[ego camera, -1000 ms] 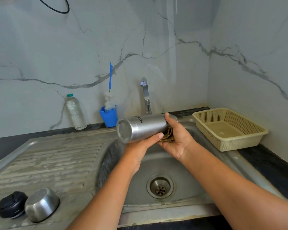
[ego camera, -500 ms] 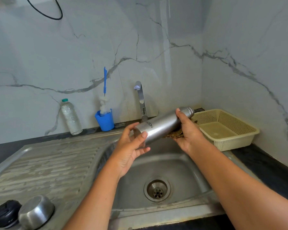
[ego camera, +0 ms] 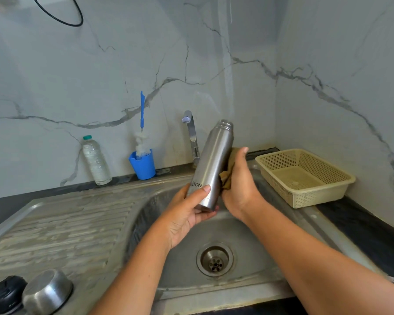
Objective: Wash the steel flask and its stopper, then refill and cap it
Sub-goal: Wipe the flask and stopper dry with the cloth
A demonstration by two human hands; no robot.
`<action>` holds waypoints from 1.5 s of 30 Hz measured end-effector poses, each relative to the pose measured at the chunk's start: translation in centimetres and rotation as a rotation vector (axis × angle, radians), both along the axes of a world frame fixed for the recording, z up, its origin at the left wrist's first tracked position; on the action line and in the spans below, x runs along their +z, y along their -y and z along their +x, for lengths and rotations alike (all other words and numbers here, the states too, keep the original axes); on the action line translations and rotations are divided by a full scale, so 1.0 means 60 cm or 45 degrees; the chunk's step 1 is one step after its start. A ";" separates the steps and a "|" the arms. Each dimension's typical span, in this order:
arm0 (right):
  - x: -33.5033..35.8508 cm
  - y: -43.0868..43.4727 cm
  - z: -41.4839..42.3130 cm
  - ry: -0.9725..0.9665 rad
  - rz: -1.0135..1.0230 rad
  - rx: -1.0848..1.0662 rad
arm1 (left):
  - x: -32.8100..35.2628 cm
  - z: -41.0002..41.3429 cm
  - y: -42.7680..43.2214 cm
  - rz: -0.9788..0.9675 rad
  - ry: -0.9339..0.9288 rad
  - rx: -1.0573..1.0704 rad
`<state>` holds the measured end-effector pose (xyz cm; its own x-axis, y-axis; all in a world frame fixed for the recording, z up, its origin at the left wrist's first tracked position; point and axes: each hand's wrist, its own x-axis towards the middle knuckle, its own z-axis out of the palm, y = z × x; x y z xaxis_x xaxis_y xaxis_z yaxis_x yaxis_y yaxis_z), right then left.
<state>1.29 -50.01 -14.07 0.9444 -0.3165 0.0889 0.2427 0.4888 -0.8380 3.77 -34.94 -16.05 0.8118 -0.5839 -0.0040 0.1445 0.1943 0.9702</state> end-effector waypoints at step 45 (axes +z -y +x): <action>-0.021 0.002 0.017 0.133 0.499 0.179 | -0.008 0.015 0.016 -0.032 0.297 0.428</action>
<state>2.30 -50.15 -15.36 0.9731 -0.2142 0.0851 0.2247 0.7996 -0.5569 4.65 -35.93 -16.51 0.9349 -0.2835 0.2136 -0.1544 0.2171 0.9639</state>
